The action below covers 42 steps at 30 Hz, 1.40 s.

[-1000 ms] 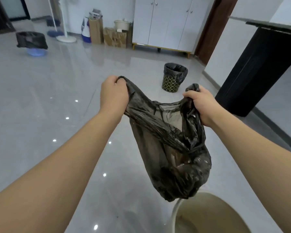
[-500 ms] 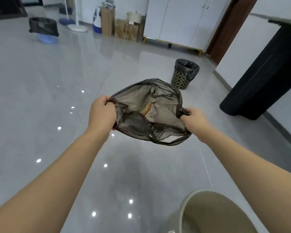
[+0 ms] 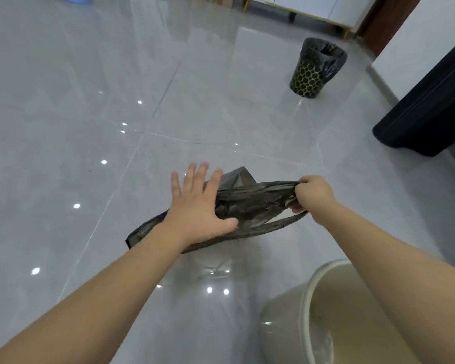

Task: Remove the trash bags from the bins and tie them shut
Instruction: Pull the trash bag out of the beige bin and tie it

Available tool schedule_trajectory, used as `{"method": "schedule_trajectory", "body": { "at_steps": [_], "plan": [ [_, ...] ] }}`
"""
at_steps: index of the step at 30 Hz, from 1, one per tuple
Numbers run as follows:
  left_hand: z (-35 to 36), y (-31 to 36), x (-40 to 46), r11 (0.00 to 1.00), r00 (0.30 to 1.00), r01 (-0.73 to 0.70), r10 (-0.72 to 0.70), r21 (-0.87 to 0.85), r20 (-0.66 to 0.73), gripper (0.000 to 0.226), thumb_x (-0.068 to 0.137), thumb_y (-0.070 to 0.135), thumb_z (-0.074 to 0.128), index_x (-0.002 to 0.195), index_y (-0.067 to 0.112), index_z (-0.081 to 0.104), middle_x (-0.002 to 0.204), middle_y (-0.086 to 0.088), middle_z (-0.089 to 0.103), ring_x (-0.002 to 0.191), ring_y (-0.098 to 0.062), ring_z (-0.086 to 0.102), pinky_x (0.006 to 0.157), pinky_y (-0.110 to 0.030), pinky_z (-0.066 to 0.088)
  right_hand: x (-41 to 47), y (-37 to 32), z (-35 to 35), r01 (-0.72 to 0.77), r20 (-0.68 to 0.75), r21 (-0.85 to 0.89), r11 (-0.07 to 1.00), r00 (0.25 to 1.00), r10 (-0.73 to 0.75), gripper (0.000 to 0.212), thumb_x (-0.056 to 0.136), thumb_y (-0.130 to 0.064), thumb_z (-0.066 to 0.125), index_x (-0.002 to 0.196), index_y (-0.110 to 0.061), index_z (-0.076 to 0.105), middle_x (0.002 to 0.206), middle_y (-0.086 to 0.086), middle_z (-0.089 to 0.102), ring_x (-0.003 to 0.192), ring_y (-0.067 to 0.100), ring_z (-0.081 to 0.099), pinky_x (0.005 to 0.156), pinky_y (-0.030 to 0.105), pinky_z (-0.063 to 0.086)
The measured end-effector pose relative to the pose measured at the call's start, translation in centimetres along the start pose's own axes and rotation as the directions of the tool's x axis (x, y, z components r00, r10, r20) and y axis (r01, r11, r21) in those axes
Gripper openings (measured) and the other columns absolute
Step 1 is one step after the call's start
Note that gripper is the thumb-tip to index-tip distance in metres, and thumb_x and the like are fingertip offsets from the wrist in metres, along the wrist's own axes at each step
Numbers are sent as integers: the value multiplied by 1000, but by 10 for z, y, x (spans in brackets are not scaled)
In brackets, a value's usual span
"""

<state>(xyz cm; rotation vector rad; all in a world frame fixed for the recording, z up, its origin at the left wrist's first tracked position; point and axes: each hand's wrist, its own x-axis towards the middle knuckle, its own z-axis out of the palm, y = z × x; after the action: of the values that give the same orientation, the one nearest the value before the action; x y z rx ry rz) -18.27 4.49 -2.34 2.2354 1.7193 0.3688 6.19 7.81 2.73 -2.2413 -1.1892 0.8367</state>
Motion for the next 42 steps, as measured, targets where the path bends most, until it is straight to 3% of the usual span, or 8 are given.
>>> {"method": "schedule_trajectory", "body": {
  "at_steps": [6, 12, 17, 20, 23, 28, 39, 42],
  "plan": [
    [55, 38, 22, 943, 987, -69, 16, 324, 162, 125, 70, 64, 63, 149, 25, -26, 161, -17, -1, 147, -41, -5, 110, -68, -8, -4, -20, -31, -90, 41, 182, 979, 996, 84, 24, 89, 4, 40, 75, -10, 53, 81, 13, 57, 59, 25, 57, 48, 32, 58],
    [46, 15, 47, 974, 989, 150, -145, -167, 41, 41, 84, 12, 51, 122, 11, 35, 96, -15, 64, 72, -29, 54, 61, -34, 43, -13, -19, -46, -25, 119, -188, 982, 992, 48, 43, 84, -23, 59, 123, -10, 51, 119, 13, 54, 104, 29, 55, 87, 38, 48],
    [26, 14, 51, 952, 986, 37, 14, -303, 165, 29, 83, 6, 48, 111, 12, 56, 105, -11, 65, 87, -27, 58, 70, -32, 46, -27, -4, 0, 483, 301, -752, 448, 857, -419, 125, 68, -63, 64, 150, -21, -21, 162, 7, -14, 149, 27, -12, 116, 54, -10],
    [19, 17, 44, 948, 981, -23, 82, -316, 174, 23, 81, 10, 51, 101, 17, 59, 95, -4, 66, 85, -25, 61, 73, -37, 53, -21, 1, 34, 523, 384, -833, 182, 782, -491, 122, 75, -59, 62, 147, -19, -29, 161, 11, 9, 149, 29, -4, 114, 57, -15],
    [16, 17, 35, 982, 951, -8, 66, -188, 303, 19, 81, 24, 56, 100, 20, 57, 93, -1, 66, 82, -22, 61, 72, -37, 54, -12, -2, 46, 486, 384, -850, 202, 836, -393, 76, 89, -23, 50, 151, -16, 8, 110, 5, 63, 118, 31, 53, 110, 46, 26],
    [13, 6, 30, 904, 759, -38, -252, 427, 601, 34, 88, 17, 48, 121, 14, 57, 109, -5, 60, 94, -27, 58, 78, -35, 46, -4, 1, 41, 533, 462, -826, 186, 827, -319, 23, 90, -15, 49, 113, -12, 47, 106, 7, 60, 93, 30, 62, 67, 35, 41],
    [-78, -28, 57, 921, 987, 163, -157, 353, -46, 21, 89, -1, 45, 101, 4, 62, 95, -11, 61, 78, -29, 54, 65, -33, 36, 12, -99, 23, 447, 431, -889, -98, 745, -509, 19, 93, -5, 46, 106, -11, 58, 108, 6, 55, 93, 26, 62, 58, 32, 36],
    [-93, -35, 35, 890, 992, 70, -109, 450, 63, 20, 92, 15, 42, 103, 7, 58, 102, -12, 64, 83, -31, 58, 67, -34, 39, 4, -119, 29, 419, 414, -903, -89, 799, -436, 24, 93, -6, 43, 102, -13, 63, 102, 2, 60, 98, 24, 61, 68, 31, 39]
  ]
}}
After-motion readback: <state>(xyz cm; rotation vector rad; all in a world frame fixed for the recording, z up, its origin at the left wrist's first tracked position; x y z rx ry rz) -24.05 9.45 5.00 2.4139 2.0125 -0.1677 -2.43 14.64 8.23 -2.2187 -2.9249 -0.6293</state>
